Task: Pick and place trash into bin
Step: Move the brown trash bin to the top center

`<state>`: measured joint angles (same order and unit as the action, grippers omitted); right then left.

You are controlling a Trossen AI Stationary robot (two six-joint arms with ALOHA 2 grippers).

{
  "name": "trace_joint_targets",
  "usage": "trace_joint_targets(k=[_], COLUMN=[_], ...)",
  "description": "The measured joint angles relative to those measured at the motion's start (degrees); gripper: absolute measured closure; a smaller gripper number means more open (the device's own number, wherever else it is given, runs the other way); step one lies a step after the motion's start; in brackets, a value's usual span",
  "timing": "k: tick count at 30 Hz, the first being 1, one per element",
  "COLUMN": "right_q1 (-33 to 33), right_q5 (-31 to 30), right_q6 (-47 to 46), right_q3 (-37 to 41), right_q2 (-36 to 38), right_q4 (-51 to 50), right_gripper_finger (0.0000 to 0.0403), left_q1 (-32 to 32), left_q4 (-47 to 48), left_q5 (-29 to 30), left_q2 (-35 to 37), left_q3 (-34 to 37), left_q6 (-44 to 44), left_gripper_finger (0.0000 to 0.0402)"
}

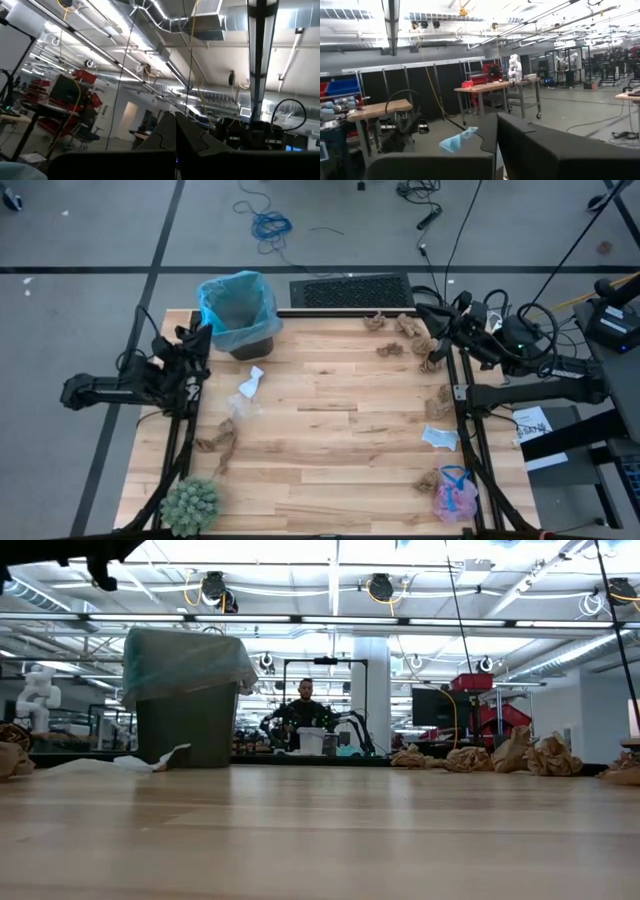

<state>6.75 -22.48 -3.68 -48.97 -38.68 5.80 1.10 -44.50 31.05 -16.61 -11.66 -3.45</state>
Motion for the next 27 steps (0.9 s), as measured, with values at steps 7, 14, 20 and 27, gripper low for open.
trace_joint_targets(k=[7, 14, 20, 27], right_q1=[0.4, 0.4, 0.4, 0.4], right_q5=[0.0, 0.1, 0.1, 0.1], right_q6=[0.1, 0.3, 0.0, 0.0], right_q3=[0.0, 0.0, 0.0, 0.0], right_q2=[-0.1, -0.8, -1.1, -1.1], right_q4=[0.0, 0.0, 0.1, 0.4], right_gripper_finger=[0.0403, 0.0403, 0.0403, 0.0403], left_q1=[0.0, 0.0, 0.1, 0.1], left_q4=[-0.3, 1.0, 15.5, 35.9], left_q5=[1.0, -1.7, 3.4, 2.6], left_q2=[-1.7, -3.6, -8.3, -15.1], left_q3=[-0.9, -0.9, -6.8, -21.6], left_q6=[3.8, 7.0, 7.5, 6.7], left_gripper_finger=[0.0401, 0.0401, 0.0401, 0.0401])
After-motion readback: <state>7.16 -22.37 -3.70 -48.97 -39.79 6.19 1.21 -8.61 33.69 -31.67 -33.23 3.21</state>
